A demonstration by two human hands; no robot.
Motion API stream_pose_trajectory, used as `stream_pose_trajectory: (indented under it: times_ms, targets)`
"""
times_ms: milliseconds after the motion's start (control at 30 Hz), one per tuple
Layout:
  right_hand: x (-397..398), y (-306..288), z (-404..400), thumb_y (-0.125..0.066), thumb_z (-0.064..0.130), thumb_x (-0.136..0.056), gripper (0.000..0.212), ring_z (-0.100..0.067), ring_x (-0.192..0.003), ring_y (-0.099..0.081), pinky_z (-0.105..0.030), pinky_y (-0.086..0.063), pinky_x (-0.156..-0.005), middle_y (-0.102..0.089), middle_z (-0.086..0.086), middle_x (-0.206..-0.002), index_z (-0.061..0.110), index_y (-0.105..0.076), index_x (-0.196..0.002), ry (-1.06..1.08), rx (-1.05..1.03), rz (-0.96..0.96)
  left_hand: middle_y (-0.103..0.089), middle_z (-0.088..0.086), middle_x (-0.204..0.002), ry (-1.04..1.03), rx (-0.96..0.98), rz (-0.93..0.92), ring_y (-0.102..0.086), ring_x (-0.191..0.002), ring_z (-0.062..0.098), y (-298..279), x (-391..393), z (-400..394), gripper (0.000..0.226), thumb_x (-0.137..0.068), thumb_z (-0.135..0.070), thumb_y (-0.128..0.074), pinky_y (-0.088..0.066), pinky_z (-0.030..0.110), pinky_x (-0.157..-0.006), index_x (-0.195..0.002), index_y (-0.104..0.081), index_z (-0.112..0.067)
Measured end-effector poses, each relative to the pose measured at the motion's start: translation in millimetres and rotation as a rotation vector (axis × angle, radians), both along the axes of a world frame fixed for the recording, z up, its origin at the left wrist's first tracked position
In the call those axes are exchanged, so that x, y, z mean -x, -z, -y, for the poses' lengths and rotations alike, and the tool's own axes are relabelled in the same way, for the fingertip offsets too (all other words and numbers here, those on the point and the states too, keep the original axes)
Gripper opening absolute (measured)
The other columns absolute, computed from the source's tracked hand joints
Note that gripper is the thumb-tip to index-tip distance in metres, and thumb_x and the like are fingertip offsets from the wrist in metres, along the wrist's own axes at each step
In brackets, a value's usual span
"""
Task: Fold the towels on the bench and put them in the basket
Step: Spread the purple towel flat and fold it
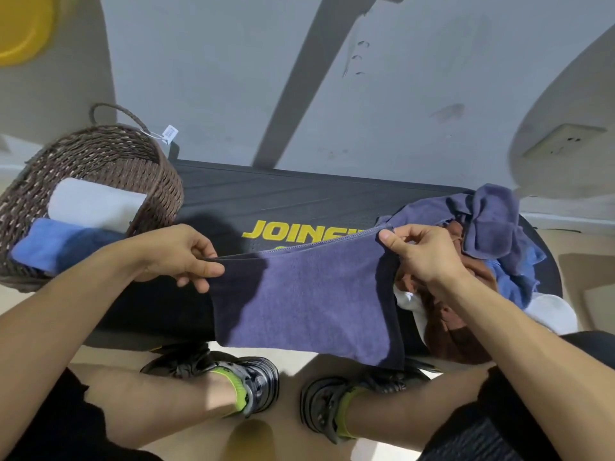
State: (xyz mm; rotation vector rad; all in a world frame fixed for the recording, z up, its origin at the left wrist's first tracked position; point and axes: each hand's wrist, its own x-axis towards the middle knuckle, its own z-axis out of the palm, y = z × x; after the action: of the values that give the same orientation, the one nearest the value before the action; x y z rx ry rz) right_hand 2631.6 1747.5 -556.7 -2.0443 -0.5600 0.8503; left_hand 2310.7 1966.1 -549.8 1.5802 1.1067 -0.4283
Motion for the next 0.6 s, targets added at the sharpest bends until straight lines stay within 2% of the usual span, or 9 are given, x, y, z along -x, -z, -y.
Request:
stream_pose_trajectory:
  times_ms: [100, 233, 333, 467, 600]
  targets:
    - [-1, 1, -8, -0.077, 0.035, -0.084, 0.026, -0.013, -0.041, -0.046, -0.023, -0.039, -0.042, -0.057, 0.003, -0.048, 0.011, -0.071, -0.077, -0.015, 0.009, 0.016, -0.07, 0.019, -0.062, -0.051, -0.096, 0.017, -0.049, -0.032, 0.01, 5, 0, -4, 0.026, -0.074, -0.011, -0.084, -0.03, 0.016, -0.031, -0.084, -0.062, -0.001]
    - [-5, 2, -28, -0.07, 0.036, -0.09, 0.026, -0.006, -0.038, -0.055, -0.021, -0.043, -0.041, -0.063, 0.002, -0.047, 0.014, -0.067, -0.077, -0.019, 0.072, 0.106, -0.068, 0.015, -0.056, -0.225, -0.222, 0.13, -0.054, -0.034, 0.01, 14, -1, -10, 0.014, -0.083, -0.009, -0.076, -0.031, 0.017, -0.03, -0.091, -0.066, -0.003]
    - [-5, 9, -41, -0.064, 0.034, -0.095, 0.023, -0.016, -0.046, -0.067, -0.023, -0.044, -0.04, -0.068, -0.002, -0.057, 0.015, -0.062, -0.082, -0.03, 0.117, 0.128, -0.068, 0.013, -0.055, -0.309, -0.292, 0.163, -0.048, -0.03, 0.009, 26, 1, -13, 0.004, -0.09, -0.01, -0.068, -0.032, 0.016, -0.03, -0.094, -0.067, -0.007]
    - [-3, 17, -53, -0.056, 0.038, -0.098, 0.024, -0.013, -0.034, -0.057, -0.023, -0.041, -0.044, -0.066, -0.002, -0.047, 0.019, -0.058, -0.083, -0.085, 0.257, 0.184, -0.069, 0.013, -0.055, -0.286, -0.36, 0.122, -0.043, -0.028, 0.011, 43, -3, -18, 0.01, -0.098, -0.011, -0.056, -0.035, 0.016, -0.032, -0.093, -0.064, -0.016]
    - [-6, 27, -61, -0.054, 0.039, -0.099, 0.025, -0.012, -0.032, -0.053, -0.024, -0.043, -0.047, -0.066, -0.001, -0.048, 0.018, -0.06, -0.086, -0.076, 0.318, 0.166, -0.069, 0.018, -0.058, -0.343, -0.304, 0.104, -0.061, -0.039, 0.023, 54, -16, -27, 0.02, -0.103, -0.012, -0.043, -0.046, 0.022, -0.037, -0.093, -0.058, -0.019]
